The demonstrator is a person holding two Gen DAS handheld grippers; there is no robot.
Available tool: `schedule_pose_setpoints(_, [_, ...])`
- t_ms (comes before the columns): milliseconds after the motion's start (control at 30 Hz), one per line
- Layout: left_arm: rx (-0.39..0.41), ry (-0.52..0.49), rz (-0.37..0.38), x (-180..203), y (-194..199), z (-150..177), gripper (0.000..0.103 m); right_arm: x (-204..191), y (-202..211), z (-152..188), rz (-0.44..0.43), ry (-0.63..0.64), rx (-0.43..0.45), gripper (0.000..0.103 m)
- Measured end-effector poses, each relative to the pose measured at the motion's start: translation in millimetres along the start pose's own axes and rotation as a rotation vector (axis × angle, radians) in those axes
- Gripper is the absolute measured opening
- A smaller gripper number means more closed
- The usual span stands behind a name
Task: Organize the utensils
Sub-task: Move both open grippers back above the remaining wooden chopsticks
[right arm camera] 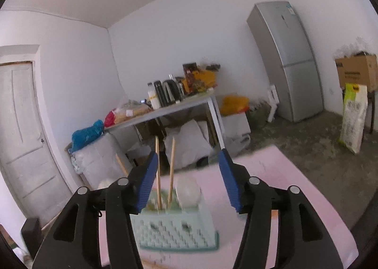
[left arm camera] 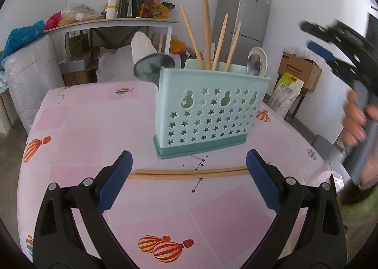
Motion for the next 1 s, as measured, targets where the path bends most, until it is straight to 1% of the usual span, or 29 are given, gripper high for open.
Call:
schedule_pose_setpoints(67, [-0.019, -0.018, -0.015, 0, -4, 5, 0.093, 6, 9, 17, 0.011, -0.027, -0.043, 0.056])
schedule_pose_setpoints(133, [-0.047, -0.044, -0.032, 1, -10, 11, 0.093, 15, 17, 43, 0.015, -0.068, -0.115, 0.057])
schedule_pose_setpoints(200, [-0.083, -0.07, -0.05, 2, -18, 17, 0.093, 24, 19, 73, 0.033, -0.107, -0.205, 0.057])
schedule_pose_setpoints(267, [-0.112, -0.078, -0.059, 3, -24, 22, 0.093, 30, 19, 101, 0.041, -0.15, -0.287, 0.058])
schedule_pose_setpoints(400, [-0.153, -0.072, -0.056, 5, -32, 29, 0.093, 34, 16, 136, 0.042, -0.2, -0.395, 0.058])
schedule_pose_setpoints(500, [-0.173, -0.081, -0.06, 7, -36, 32, 0.093, 30, 10, 149, 0.034, -0.202, -0.44, 0.058])
schedule_pose_setpoints(567, [-0.183, -0.087, -0.068, 8, -38, 34, 0.093, 28, 7, 152, 0.026, -0.203, -0.455, 0.058])
schedule_pose_setpoints(1000, [-0.257, -0.08, -0.1, -1, -52, 48, 0.093, 28, -1, 168, 0.015, -0.223, -0.514, 0.058])
Point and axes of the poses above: each gripper's, at about its wrist camera, not at the fingertips, and y roughly against the way its jaws point, x to its right, z to its underside, the point moved 4 cm from there along -y, roughly the way its jaws point, and after that the axes turned 7 degrees about y, right-handed, at the moved point
